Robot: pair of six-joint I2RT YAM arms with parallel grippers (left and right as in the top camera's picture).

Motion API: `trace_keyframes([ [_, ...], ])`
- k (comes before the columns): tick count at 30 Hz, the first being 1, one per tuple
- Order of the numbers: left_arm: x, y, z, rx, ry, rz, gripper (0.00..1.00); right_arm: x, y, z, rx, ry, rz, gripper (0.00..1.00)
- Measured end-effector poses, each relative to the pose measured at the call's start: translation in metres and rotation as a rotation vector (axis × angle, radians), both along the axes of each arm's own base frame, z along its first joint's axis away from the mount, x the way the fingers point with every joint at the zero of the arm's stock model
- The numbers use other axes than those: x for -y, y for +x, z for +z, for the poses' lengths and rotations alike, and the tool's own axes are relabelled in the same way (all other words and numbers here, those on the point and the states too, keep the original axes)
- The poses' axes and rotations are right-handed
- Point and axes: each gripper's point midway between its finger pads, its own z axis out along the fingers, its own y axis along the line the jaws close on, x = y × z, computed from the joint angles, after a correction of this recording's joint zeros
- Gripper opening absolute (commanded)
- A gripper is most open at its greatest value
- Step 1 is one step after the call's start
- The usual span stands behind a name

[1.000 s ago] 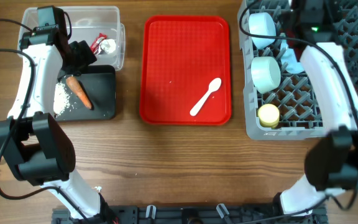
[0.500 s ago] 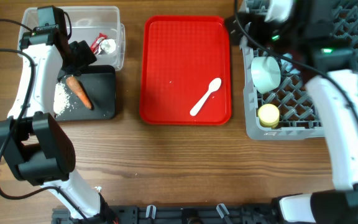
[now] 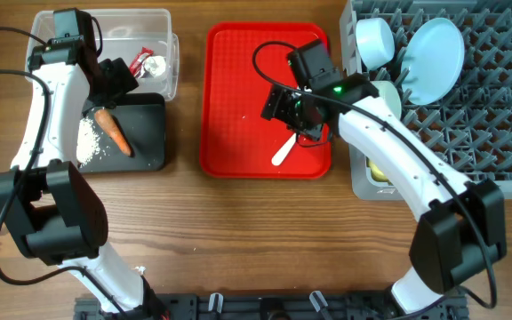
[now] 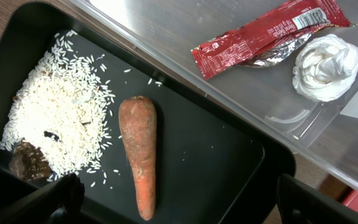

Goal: Sort waste into correct bins and load items into the dishwasher rack
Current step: 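Move the right gripper over the white spoon on the red tray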

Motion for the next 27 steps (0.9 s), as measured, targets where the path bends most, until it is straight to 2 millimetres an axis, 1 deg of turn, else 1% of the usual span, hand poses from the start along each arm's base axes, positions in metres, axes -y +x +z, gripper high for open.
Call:
trace_keyframes([
  [4,0.0,0.0,0.0,0.0,0.0,0.0,1.0,0.009,0.001,-0.023,-0.07,-0.037,-0.092,0.78],
  [9,0.0,0.0,0.0,0.0,0.0,0.0,1.0,0.013,0.0,-0.059,-0.147,-0.081,-0.136,0.77],
  [11,0.0,0.0,0.0,0.0,0.0,0.0,1.0,0.014,0.0,-0.066,-0.165,-0.087,-0.148,0.77],
  [19,0.0,0.0,0.0,0.0,0.0,0.0,1.0,0.023,0.005,-0.068,-0.174,-0.083,-0.19,0.77],
  [24,0.0,0.0,0.0,0.0,0.0,0.0,1.0,0.022,0.012,-0.066,-0.141,-0.066,-0.137,0.79],
  [26,0.0,0.0,0.0,0.0,0.0,0.0,1.0,0.028,0.014,-0.066,-0.138,-0.072,-0.111,0.77],
  [27,0.0,0.0,0.0,0.0,0.0,0.0,1.0,0.034,0.014,-0.067,-0.141,-0.077,-0.104,0.74],
])
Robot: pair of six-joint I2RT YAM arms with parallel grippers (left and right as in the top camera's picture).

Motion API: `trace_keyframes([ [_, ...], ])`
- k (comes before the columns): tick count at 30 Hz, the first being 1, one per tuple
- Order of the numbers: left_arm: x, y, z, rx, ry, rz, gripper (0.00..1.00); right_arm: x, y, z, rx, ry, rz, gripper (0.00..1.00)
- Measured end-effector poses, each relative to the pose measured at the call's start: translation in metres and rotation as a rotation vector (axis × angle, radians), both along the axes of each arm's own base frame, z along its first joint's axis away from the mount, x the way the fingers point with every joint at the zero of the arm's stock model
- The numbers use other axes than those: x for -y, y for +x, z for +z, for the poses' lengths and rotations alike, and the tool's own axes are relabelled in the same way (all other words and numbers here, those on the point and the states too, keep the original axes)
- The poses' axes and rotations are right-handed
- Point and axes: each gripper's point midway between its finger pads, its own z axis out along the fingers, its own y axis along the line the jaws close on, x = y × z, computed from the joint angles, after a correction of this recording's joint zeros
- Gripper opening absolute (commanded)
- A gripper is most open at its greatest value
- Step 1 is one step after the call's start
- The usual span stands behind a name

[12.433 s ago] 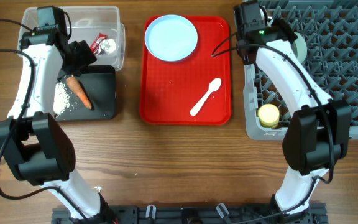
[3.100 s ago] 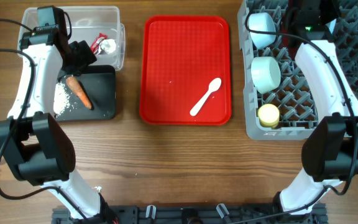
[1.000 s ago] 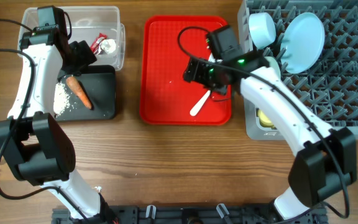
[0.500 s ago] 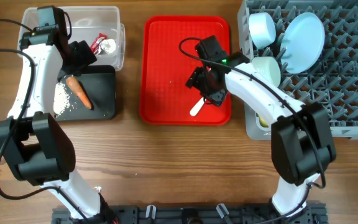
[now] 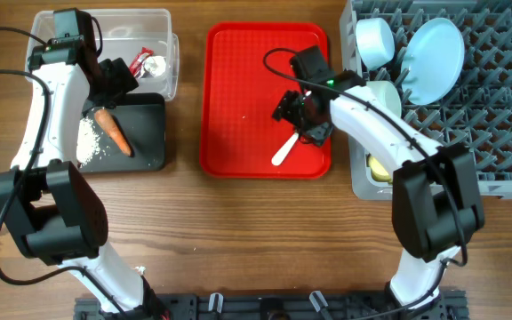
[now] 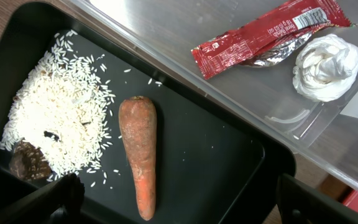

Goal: Sort waste into correct bins and load items into the dishwasher rack
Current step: 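Move the right gripper over the white spoon on the red tray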

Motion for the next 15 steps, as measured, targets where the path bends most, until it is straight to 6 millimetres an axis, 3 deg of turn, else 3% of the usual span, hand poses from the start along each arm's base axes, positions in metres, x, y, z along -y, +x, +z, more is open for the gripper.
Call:
trace_keyframes([
  [5,0.0,0.0,0.0,0.0,0.0,0.0,1.0,0.025,0.009,-0.012,-0.01,-0.023,0.01,0.56],
  [10,0.0,0.0,0.0,0.0,0.0,0.0,1.0,0.017,0.01,-0.035,-0.02,-0.034,0.085,0.56],
  [15,0.0,0.0,0.0,0.0,0.0,0.0,1.0,0.002,0.001,-0.037,-0.023,-0.037,0.163,0.57],
])
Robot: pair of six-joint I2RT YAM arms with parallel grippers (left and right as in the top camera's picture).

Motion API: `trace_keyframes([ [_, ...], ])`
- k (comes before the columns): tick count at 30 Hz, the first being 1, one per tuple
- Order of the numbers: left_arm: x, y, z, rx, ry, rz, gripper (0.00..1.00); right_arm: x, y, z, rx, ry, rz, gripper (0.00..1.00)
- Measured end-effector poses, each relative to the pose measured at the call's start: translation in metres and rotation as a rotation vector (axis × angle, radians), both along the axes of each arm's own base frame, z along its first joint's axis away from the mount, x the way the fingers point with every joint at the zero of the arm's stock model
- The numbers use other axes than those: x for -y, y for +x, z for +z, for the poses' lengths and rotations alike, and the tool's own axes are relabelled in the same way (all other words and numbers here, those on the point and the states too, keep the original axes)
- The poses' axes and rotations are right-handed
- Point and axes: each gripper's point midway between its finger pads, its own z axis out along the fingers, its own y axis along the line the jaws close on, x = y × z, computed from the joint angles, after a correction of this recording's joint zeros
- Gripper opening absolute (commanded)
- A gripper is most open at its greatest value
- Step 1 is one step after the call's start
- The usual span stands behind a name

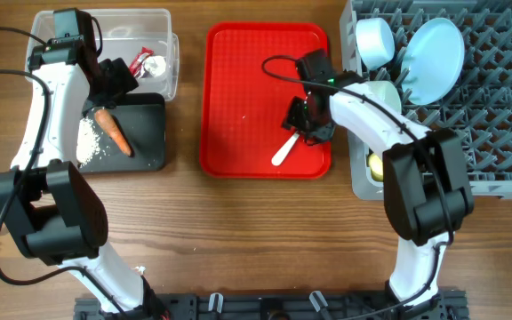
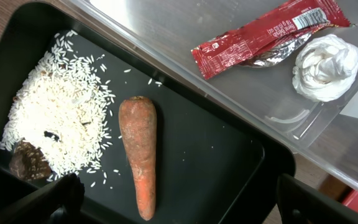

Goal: Sort waste into correct bins and load items into the dishwasher rack
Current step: 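Move the right gripper over the white spoon on the red tray, then grasp the white spoon with the right gripper and lift it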

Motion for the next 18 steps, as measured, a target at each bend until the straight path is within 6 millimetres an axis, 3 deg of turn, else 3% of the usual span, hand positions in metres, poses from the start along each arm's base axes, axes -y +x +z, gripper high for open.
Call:
trace_keyframes([
  [6,0.0,0.0,0.0,0.0,0.0,0.0,1.0,-0.002,-0.002,-0.001,0.005,-0.009,0.027,0.56],
  [9,0.0,0.0,0.0,0.0,0.0,0.0,1.0,-0.001,0.0,-0.008,0.029,-0.009,0.025,0.44],
  [18,0.0,0.0,0.0,0.0,0.0,0.0,1.0,-0.004,0.009,-0.01,0.115,0.007,0.031,0.37],
])
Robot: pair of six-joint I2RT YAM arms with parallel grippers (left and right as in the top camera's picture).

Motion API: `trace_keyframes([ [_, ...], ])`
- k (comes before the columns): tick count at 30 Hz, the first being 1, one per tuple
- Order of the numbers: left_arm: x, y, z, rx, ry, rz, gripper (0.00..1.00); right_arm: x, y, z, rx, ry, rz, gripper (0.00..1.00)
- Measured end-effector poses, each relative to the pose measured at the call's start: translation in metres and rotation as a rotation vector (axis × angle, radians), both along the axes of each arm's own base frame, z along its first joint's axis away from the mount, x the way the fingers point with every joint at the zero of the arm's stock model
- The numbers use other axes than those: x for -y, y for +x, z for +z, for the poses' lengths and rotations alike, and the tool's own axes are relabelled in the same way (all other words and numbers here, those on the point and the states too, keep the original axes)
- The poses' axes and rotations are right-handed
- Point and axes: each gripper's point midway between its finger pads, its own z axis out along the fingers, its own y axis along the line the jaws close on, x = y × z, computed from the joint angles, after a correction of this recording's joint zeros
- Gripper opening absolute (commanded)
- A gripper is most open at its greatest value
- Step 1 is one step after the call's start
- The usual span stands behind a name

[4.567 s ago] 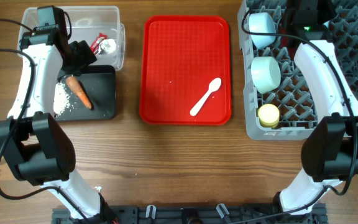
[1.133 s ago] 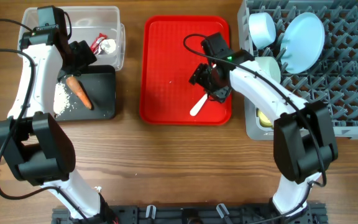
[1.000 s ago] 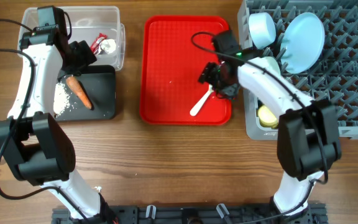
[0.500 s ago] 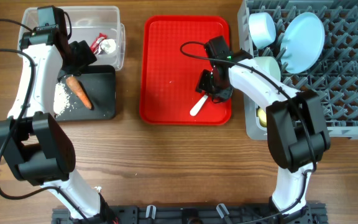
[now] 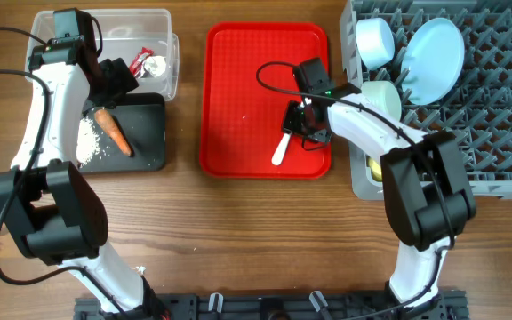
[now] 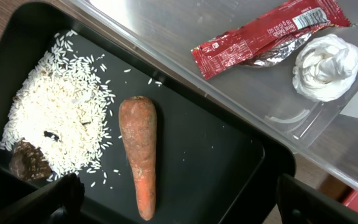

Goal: Sort waste into correct bins and load items into the dishwasher rack
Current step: 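Grasp the white spoon with the right gripper and lift it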

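Observation:
A white spoon (image 5: pixel 281 151) lies on the red tray (image 5: pixel 238 80), near its right front corner. My right gripper (image 5: pixel 297 123) is low over the spoon's upper end, its jaws seemingly apart with nothing held. My left gripper (image 5: pixel 114 76) hangs open over the bins; its fingers (image 6: pixel 55 198) frame a carrot (image 6: pixel 138 152) in the black bin (image 6: pixel 222 168), beside spilled rice (image 6: pixel 58 118) and a brown lump (image 6: pixel 30 160). A red wrapper (image 6: pixel 263 34) and a white crumpled tissue (image 6: pixel 325 65) lie in the clear bin (image 6: pixel 166 31).
The grey dishwasher rack (image 5: pixel 478 133) stands at the right, holding a pale cup (image 5: pixel 374 40), a light-blue plate (image 5: pixel 436 49) and a bowl (image 5: pixel 384 96). Something yellow (image 5: pixel 376 167) sits at the rack's front left. Bare wooden table runs along the front.
My right gripper has shifted slightly left and toward the front, closer onto the spoon's upper end. The spoon, the left arm and the bin contents are unchanged.
My right gripper was open above the tray's right side, behind the spoon. It then turned and stood further right near the tray's edge. Now it is down at the spoon's handle end. The left gripper has stayed open over the carrot throughout.

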Motion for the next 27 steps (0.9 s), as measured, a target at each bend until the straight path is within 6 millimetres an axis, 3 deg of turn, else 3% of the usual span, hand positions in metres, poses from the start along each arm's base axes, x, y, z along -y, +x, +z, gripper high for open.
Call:
trace_keyframes([
  [4,0.0,0.0,0.0,0.0,0.0,0.0,1.0,0.0,0.005,-0.001,0.049,0.001,0.008,0.21],
  [7,0.0,0.0,0.0,0.0,0.0,0.0,1.0,0.002,0.007,-0.002,0.071,-0.014,0.03,0.15],
  [9,0.0,0.0,0.0,0.0,0.0,0.0,1.0,0.002,0.008,-0.003,0.079,-0.018,0.04,0.04],
  [27,0.0,0.0,0.0,0.0,0.0,0.0,1.0,-0.004,0.012,0.005,0.146,-0.03,0.211,0.04],
])
